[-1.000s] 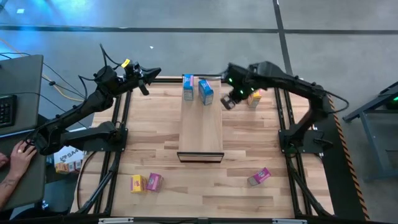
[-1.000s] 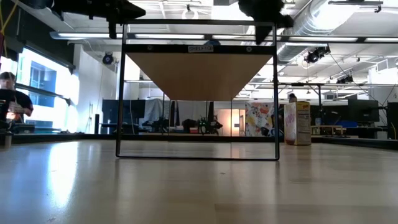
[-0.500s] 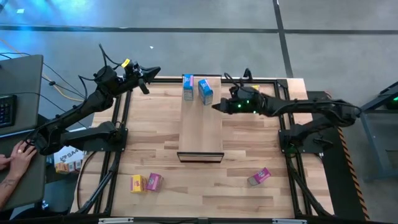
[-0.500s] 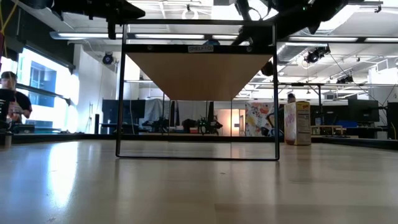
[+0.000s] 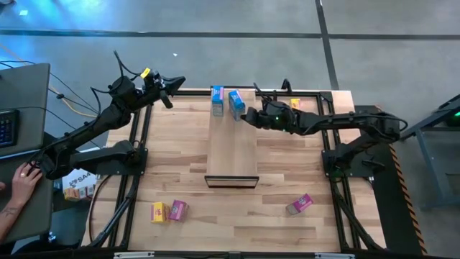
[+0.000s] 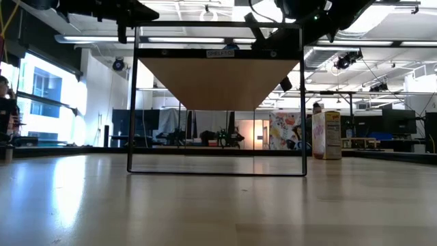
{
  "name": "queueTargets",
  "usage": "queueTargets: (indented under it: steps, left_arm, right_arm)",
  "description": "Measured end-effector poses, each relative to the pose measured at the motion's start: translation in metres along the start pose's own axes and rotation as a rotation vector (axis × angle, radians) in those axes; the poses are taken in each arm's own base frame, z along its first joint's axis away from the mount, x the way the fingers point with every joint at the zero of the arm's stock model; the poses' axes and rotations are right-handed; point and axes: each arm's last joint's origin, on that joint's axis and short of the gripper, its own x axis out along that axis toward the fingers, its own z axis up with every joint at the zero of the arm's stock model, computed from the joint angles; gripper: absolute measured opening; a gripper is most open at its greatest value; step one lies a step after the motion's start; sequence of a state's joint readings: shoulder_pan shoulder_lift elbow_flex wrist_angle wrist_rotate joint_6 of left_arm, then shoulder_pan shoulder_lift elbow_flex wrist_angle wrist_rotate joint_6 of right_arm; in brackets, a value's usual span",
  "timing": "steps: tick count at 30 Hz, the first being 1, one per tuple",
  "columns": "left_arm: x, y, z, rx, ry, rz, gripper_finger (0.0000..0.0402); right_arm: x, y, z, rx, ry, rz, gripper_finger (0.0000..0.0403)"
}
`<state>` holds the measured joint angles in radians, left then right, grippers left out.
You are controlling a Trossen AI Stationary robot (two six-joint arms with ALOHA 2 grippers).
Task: Stack cereal on shelf
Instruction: Put the blue cereal box on the shelf
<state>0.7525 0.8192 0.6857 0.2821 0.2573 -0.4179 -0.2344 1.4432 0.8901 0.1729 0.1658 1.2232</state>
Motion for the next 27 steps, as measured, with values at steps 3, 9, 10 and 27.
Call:
queueTargets:
  steps: [3,9,10,27]
  left_arm:
    - [0.000,0.000,0.000,0.000,0.000,0.000,0.0000]
    - [0.000,0.000,0.000,0.001,0.000,0.000,0.0000]
    - [0.000,0.000,0.000,0.001,0.000,0.000,0.0000]
    - [0.000,0.000,0.000,-0.026,-0.002,0.002,0.0000]
  right_arm:
    - [0.000,0.002,0.002,0.002,-0.035,-0.002,0.0000]
    - [0.000,0.002,0.001,0.009,-0.027,0.001,0.0000]
    - [0.001,0.002,0.001,0.010,-0.031,0.004,0.0000]
    - [0.023,-0.002,-0.005,0.075,-0.032,0.077,0.0000]
